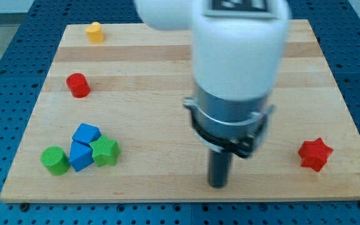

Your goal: Move the red star to the top center

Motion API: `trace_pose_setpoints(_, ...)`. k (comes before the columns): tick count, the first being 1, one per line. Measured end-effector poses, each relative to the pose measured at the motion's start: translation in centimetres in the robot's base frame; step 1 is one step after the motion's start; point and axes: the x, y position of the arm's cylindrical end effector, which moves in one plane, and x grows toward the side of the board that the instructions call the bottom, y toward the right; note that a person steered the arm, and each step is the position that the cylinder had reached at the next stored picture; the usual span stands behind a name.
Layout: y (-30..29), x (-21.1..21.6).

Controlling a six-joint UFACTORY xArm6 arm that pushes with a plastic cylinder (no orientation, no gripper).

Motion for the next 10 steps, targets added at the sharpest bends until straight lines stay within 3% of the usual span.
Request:
trace_pose_setpoints(2, 10.5, 0.6)
trace_pose_setpoints(4, 17.0, -0.3)
trace_pose_setpoints(6, 17.4, -3.2)
trace_pose_setpoints(10, 12.6, -3.9)
